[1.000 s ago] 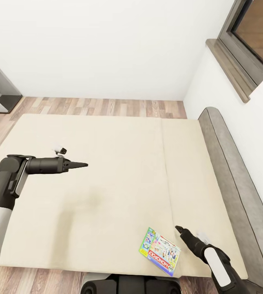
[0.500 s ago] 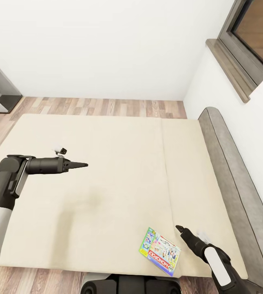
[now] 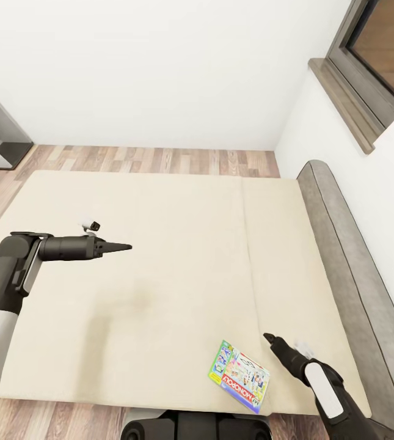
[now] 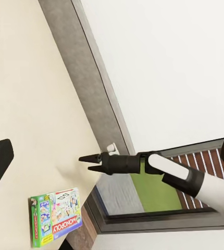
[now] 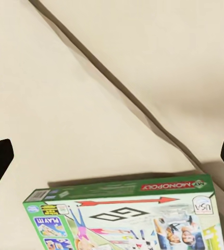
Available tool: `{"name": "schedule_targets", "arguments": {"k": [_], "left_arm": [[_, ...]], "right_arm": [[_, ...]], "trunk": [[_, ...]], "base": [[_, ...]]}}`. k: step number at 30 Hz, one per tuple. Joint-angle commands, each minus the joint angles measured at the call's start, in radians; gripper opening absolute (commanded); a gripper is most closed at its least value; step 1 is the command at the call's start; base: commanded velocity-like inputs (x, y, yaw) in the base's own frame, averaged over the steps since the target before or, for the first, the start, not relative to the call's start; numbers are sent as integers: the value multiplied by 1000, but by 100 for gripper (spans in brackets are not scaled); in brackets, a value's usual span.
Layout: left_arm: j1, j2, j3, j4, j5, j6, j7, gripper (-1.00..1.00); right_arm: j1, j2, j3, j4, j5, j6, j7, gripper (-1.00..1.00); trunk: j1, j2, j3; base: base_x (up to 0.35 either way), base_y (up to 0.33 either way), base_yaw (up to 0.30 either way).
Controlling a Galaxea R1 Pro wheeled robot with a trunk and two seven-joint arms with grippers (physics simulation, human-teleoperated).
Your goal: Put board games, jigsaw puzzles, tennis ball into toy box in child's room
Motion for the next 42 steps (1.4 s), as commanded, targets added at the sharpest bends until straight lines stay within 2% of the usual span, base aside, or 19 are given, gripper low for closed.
{"name": "schedule_targets", "arguments": {"k": [1,11,15,30,38,41,42], "left_arm": [[-1,0,0,0,0,11,-4,100],[0,0,0,0,0,11,-4,100],[-1,0,0,0,0,11,-4,100],[0,0,0,0,0,11,-4,100],[0,0,0,0,0,11,-4,100],[0,0,0,0,0,11,-4,100],[0,0,0,0,0,11,-4,100]], "right_arm": [[-5,0,0,5,-10,5,-8,100],[-91,-1,9,160,-1,1,-3,100],[-104,0,11,185,1,-2,1,100],[-110,0,48,199,4,-11,3,100],[-112,-1,54,201,5,-13,-2,100],[-113,-1,54,202,16,-13,-5,100],[-115,-2,54,203,32,-13,-6,100]], "trunk": [[1,-2,-1],[1,-2,-1],[1,-2,-1],[1,-2,-1],[1,-2,-1],[1,-2,-1],[1,-2,-1]], "base": [[0,0,0],[0,0,0],[0,0,0],[0,0,0],[0,0,0],[0,0,0],[0,0,0]]}}
